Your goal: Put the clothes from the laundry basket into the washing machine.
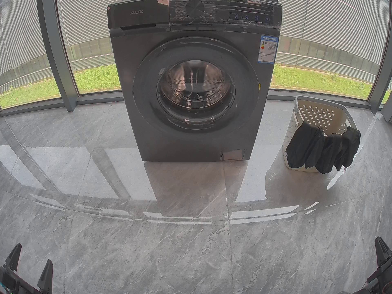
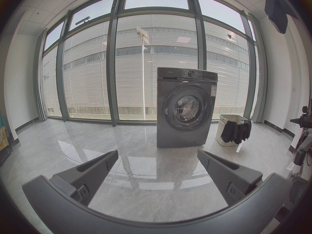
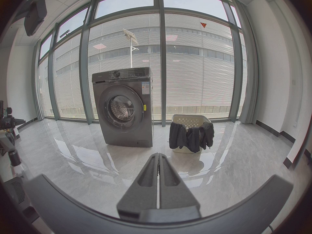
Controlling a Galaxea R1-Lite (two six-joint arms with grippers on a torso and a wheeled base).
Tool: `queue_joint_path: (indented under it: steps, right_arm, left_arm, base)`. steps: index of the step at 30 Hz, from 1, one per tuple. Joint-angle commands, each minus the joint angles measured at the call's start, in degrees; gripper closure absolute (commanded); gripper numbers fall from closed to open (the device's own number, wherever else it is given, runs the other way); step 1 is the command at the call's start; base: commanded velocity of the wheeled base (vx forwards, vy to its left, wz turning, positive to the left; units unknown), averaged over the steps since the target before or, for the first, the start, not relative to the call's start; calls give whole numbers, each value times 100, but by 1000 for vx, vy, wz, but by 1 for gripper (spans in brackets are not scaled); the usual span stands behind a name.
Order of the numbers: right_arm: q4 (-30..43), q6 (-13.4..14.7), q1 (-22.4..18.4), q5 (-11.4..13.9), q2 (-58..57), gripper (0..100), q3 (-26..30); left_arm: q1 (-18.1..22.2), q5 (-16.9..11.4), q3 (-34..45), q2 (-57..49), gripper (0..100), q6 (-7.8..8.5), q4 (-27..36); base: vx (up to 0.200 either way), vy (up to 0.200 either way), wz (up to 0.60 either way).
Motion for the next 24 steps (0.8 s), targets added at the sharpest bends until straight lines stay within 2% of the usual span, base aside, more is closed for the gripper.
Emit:
queue_joint_path:
  steps: [1,7,24]
  right_arm:
    - [6,-9,-1,8,-99,100,101]
    - [-2,-9,-1,8,-99,100,101]
    - [6,-18,-1,8,-99,100,101]
  left_arm:
    - [0,-2,92,-96,0,2,-1]
    - [0,-2,92,-96,0,-6,-1]
    - [0,-11,92,-96,0,-15,-1]
  base:
    - [0,0,0]
    - [0,0,0]
    - [200,0,0]
